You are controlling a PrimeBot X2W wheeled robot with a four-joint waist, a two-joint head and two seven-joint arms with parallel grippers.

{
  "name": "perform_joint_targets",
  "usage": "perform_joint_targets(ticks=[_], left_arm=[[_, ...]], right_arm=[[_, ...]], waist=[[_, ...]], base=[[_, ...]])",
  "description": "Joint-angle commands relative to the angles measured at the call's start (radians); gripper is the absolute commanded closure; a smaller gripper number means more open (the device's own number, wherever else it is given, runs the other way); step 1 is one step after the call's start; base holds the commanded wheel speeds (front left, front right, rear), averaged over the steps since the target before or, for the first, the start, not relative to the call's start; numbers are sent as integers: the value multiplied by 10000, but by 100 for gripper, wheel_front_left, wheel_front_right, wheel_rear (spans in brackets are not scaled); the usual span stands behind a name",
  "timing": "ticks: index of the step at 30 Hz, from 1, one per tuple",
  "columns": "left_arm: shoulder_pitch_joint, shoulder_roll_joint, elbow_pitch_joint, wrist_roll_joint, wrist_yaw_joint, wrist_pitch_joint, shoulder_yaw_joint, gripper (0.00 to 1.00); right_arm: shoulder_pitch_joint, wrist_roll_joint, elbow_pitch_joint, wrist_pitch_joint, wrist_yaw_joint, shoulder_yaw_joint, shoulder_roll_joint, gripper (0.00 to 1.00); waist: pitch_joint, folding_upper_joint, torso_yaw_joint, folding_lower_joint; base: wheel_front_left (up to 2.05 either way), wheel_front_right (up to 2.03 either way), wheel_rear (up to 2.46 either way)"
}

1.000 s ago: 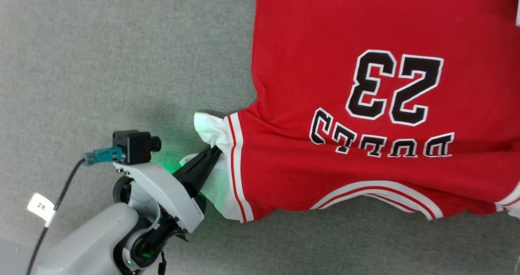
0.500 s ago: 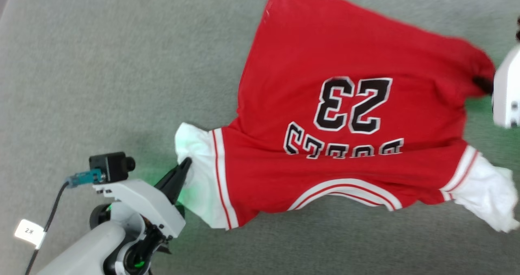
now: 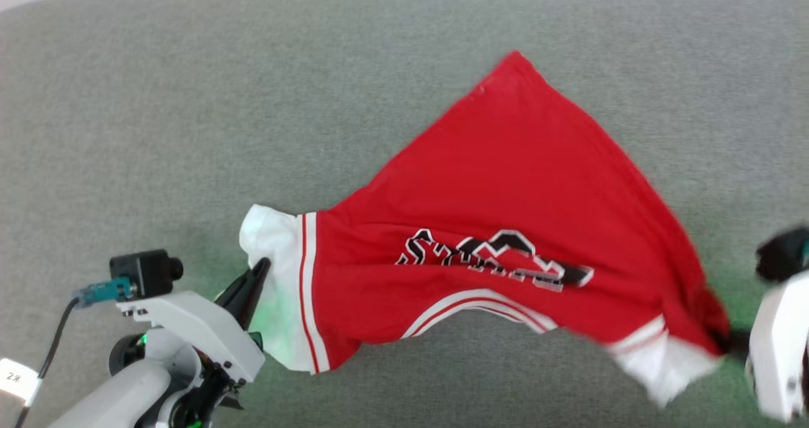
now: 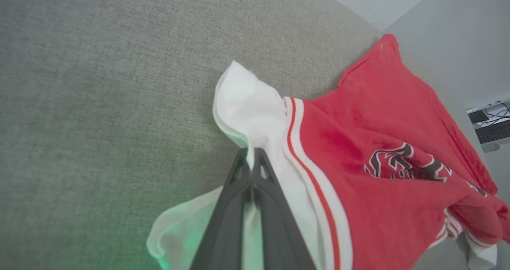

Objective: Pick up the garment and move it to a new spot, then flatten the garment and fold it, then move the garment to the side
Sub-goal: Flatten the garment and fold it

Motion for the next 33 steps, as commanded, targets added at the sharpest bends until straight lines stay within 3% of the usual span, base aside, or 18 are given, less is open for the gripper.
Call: perform_joint_targets(ticks=[1,7,12,13,14,20,25,29,33], left_arm=[[102,36,-57,-69,68,-43,29,100],[227,124,-269,-78,156,-75,65,100],[252,151,-337,-88,193,-55,69,100],[232,139,-342,-78,186,-51,64,100],[218,132,-343,-59,181,-47,51,100],[119,-47,-333,22,103,-71,-11,100],[-54,-285,-348,168,-10,-72,-139,100],[-320,-538,-260,297,-147,-45,-223,100],[-597,-823,-86,411,-295,-38,-280,100]], right_arm=[[428,-2,-235,72,-11,-186,69,100],[2412,-562,-1511,683,-11,-549,673,100],[2792,-1153,-2081,746,-11,-835,1233,100],[2718,-1309,-2140,638,-11,-1006,1341,31],[2660,-1451,-2252,640,-11,-1093,1365,0],[1956,-1512,-3462,1252,-11,-2466,1030,0],[205,-1526,-3992,1711,-11,-3192,617,0],[-1589,-2063,-3171,1352,-11,-2328,528,0],[-3384,-2379,-1611,903,-11,-1157,846,0]], waist=[[-83,0,-141,0],[-43,0,-247,0],[6,0,-317,0],[7,0,-318,0],[4,0,-319,0],[-19,0,-146,0],[218,0,222,0],[602,0,663,0],[1029,0,1068,0]], base=[[0,0,0],[0,0,0],[0,0,0],[0,0,0],[0,0,0],[0,0,0],[0,0,0],[0,0,0],[0,0,0]])
